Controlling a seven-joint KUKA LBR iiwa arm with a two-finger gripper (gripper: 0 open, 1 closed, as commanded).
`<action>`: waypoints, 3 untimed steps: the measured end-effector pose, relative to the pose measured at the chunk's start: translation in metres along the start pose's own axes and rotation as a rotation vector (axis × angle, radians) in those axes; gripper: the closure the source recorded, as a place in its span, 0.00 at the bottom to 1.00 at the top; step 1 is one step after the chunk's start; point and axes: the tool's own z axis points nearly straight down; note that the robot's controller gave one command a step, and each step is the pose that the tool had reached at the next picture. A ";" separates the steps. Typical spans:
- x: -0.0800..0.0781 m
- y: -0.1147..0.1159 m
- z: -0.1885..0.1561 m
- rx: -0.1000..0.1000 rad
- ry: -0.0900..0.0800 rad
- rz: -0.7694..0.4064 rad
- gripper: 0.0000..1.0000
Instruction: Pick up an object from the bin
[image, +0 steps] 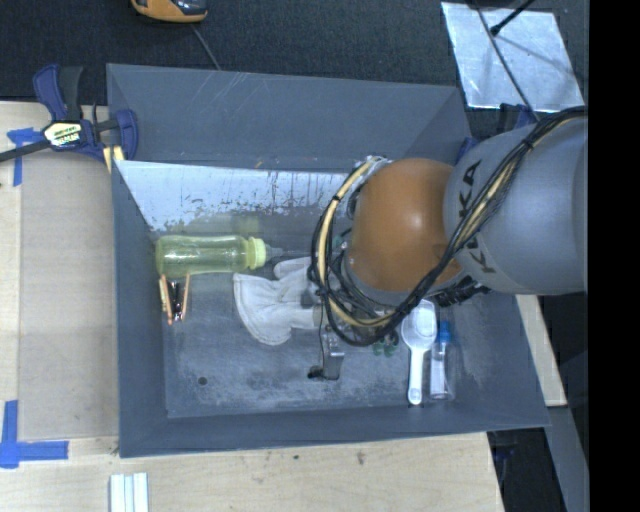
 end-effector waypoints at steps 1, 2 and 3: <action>-0.002 0.000 -0.004 -0.001 -0.008 0.002 0.00; -0.030 0.002 0.032 -0.002 -0.019 0.027 0.00; -0.069 -0.008 0.063 -0.001 -0.004 -0.008 0.00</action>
Offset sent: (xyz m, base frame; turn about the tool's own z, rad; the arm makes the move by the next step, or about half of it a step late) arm 0.0438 0.0047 -0.0642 0.0449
